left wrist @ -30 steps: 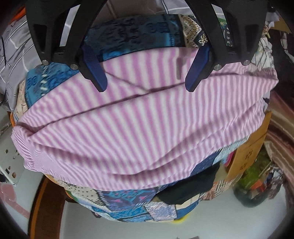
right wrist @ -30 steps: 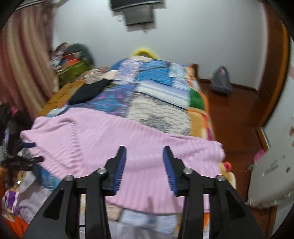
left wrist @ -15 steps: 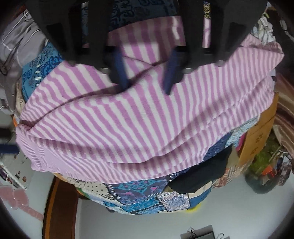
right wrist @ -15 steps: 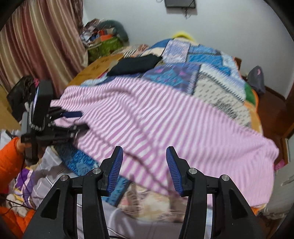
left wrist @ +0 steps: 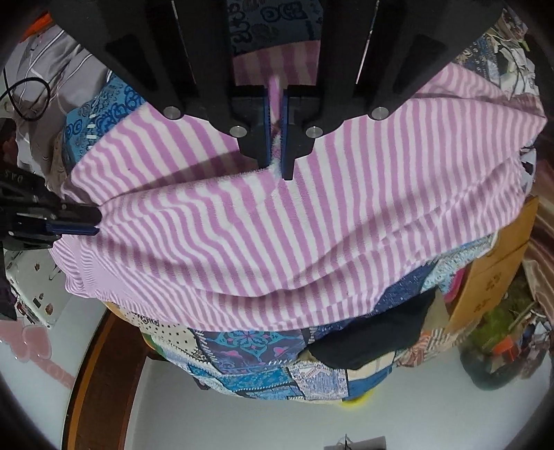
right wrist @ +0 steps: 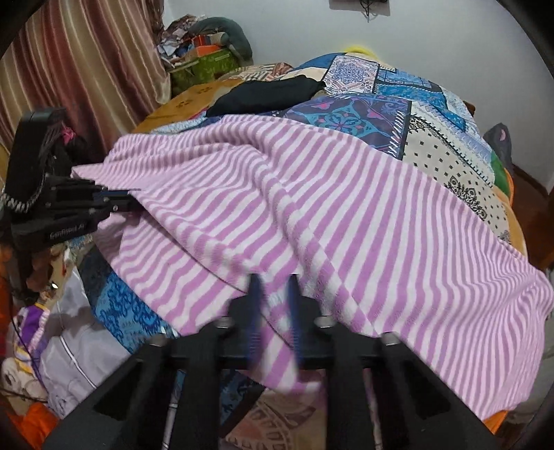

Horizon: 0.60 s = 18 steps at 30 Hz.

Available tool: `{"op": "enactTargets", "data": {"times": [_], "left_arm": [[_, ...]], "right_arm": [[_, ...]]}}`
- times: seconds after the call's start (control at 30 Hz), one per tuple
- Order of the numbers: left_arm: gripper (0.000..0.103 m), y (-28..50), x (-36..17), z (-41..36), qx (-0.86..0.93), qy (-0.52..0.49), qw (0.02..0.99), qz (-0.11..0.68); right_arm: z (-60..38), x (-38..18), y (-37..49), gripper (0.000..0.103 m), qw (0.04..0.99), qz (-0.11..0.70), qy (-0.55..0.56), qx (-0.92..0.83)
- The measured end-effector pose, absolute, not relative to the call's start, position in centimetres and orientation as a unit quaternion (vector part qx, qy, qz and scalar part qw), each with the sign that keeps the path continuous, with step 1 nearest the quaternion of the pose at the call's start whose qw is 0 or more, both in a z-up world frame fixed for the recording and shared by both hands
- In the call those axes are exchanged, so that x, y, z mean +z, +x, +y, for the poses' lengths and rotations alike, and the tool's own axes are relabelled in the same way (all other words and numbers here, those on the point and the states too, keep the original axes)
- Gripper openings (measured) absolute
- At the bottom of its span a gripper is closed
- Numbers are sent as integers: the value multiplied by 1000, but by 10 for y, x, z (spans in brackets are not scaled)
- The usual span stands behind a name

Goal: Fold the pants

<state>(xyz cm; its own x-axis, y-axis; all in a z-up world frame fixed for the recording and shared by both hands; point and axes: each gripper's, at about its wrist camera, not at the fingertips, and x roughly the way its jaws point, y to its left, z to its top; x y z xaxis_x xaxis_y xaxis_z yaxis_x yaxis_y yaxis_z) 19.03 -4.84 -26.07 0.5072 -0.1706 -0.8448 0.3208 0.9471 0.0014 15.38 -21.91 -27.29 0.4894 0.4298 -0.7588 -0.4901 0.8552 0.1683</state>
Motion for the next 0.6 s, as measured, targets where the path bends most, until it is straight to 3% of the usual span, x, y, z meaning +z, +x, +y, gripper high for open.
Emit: {"op": "enactTargets", "data": {"times": [0.3,0.6], "left_arm": [[3,157,-225,-51,-141,93,888,427],[3,134,-258,-37,-137,62,863,482]], "right_arm": [[-221,-257,132,4,860,413,-31,297],[-222,-266,111,4,852,432,-22,297]]}}
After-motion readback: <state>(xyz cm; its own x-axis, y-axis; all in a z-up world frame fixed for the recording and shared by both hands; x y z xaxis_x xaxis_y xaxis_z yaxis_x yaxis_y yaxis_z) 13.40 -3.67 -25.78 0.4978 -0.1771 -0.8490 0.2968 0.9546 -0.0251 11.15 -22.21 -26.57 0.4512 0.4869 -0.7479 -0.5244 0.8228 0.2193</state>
